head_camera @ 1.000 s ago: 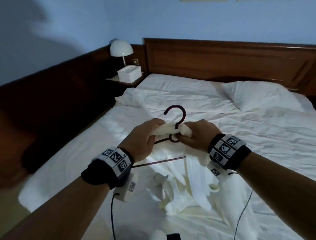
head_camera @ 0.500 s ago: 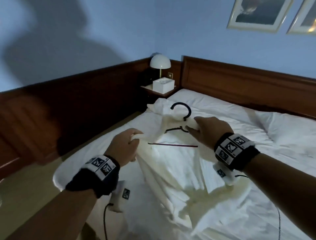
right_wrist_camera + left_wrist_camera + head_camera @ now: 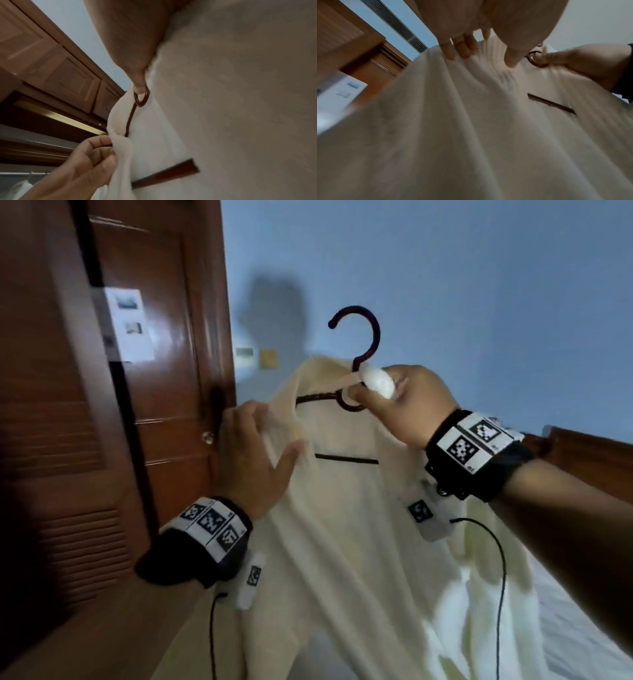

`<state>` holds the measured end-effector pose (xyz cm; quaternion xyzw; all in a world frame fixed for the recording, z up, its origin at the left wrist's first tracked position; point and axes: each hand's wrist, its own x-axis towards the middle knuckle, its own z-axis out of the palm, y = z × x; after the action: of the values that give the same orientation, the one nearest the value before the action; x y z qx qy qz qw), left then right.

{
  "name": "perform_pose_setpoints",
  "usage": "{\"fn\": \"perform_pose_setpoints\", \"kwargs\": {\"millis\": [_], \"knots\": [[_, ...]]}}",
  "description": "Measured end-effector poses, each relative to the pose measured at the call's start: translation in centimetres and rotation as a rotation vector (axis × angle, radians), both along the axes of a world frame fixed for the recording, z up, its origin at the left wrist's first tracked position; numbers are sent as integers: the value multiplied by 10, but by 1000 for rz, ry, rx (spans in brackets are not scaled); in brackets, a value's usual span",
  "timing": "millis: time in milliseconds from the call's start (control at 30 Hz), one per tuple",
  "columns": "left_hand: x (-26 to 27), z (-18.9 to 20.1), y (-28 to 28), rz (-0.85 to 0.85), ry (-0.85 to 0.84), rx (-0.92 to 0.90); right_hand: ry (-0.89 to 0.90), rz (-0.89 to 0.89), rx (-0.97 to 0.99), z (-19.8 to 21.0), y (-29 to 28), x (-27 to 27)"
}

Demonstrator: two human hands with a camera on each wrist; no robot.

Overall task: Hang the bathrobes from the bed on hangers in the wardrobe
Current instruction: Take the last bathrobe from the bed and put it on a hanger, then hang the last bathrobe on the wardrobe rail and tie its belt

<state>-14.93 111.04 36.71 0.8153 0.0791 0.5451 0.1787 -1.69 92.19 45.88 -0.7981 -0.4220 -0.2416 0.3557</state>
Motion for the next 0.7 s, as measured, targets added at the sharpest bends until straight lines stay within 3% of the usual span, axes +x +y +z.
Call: {"fn": "perform_pose_setpoints", "kwargs": {"millis": [67, 133, 200, 267, 333, 433, 567, 700], "knots": [[-33, 32, 47, 200, -30, -40, -42, 89, -27, 16, 63, -22], [-70, 59, 92, 375, 83, 36, -95, 174, -55, 26, 118, -47], [-112, 77, 139, 440, 207, 189, -127, 267, -55, 28, 168, -65], [-160, 91, 177, 491, 241, 212, -186, 340, -115, 26, 214, -81], [-197, 105, 206, 569, 165, 147, -261, 423, -243, 20, 263, -105], [-223, 124, 224, 515, 16, 67, -358, 549, -364, 12, 330, -155], [-269, 129, 256, 479, 42, -100, -202, 782, -132, 14, 407, -187], [-316, 102, 297, 568, 348, -16, -120, 984, -13, 16, 480, -210]]}}
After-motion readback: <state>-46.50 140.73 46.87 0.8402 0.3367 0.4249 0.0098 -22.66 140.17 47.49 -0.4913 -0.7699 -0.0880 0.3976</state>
